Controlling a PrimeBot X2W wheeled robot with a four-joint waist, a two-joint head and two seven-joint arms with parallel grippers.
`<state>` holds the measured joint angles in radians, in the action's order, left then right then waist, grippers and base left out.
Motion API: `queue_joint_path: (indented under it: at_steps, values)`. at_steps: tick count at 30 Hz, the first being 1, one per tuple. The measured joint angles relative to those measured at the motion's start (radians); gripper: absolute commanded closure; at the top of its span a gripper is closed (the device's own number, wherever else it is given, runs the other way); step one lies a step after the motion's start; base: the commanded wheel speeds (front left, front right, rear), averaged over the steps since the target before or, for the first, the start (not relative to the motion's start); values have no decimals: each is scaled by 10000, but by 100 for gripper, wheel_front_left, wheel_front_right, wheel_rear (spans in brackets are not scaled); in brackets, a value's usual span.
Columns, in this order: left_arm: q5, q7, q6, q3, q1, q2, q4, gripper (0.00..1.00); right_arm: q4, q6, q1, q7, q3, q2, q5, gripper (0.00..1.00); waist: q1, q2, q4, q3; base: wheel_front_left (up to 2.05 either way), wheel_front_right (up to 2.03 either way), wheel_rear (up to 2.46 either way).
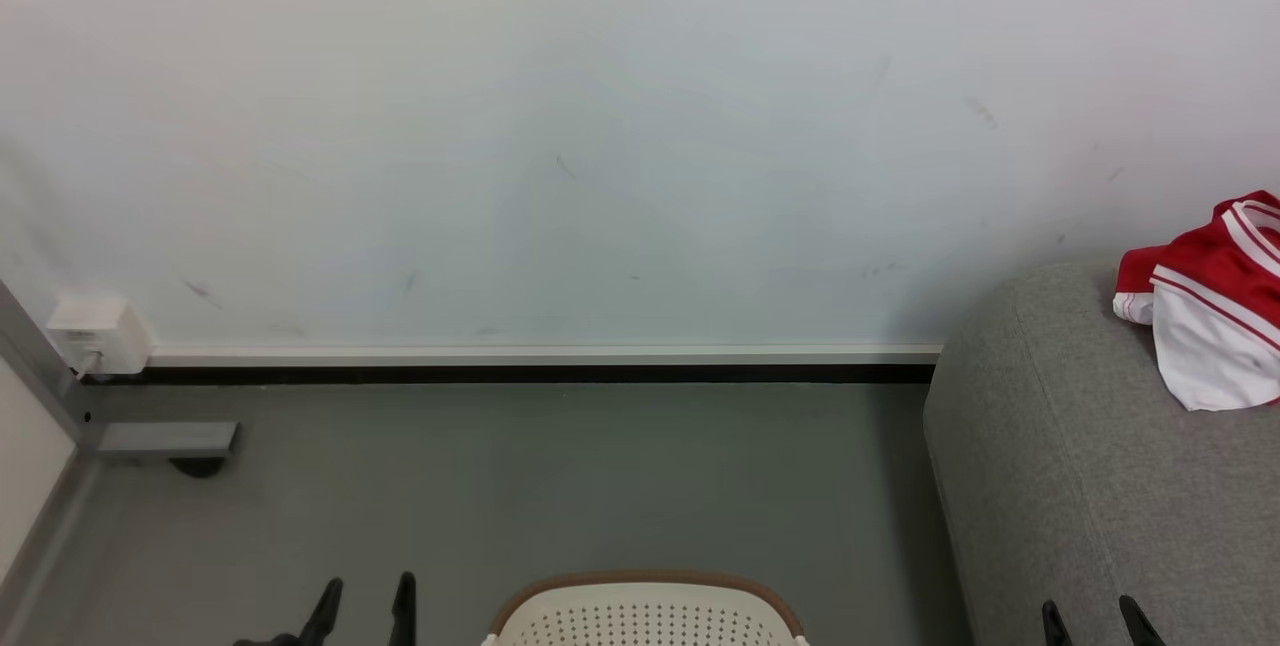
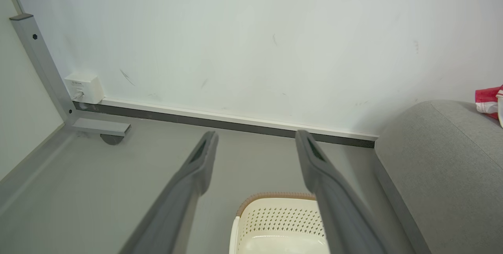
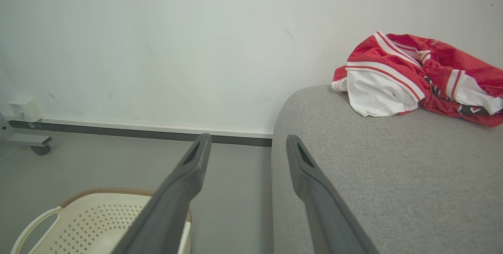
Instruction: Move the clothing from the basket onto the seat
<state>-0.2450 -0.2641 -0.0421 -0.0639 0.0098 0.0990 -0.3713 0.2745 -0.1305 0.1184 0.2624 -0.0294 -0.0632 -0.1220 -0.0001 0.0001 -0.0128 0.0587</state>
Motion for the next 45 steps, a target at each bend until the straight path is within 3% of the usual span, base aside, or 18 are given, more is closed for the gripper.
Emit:
queue_joint_path:
  at_steps: [13,14,22,45]
  values:
    - [414,0,-297,280,-6,-251,-125,0,109,0,3,0,38,52,4,0,1,0,41,-6,0,0,0]
    - [426,0,-311,297,-6,-257,-125,100,111,0,3,0,52,52,4,100,0,0,46,-1,0,0,0]
    - [144,192,-307,309,164,-341,-612,100,541,0,94,-198,46,100,-347,100,1,0,55,-11,0,0,0]
    - [-3877,1198,-456,688,-78,-401,-75,100,359,0,-413,-1218,-174,107,-4539,100,1,0,67,-126,0,0,0]
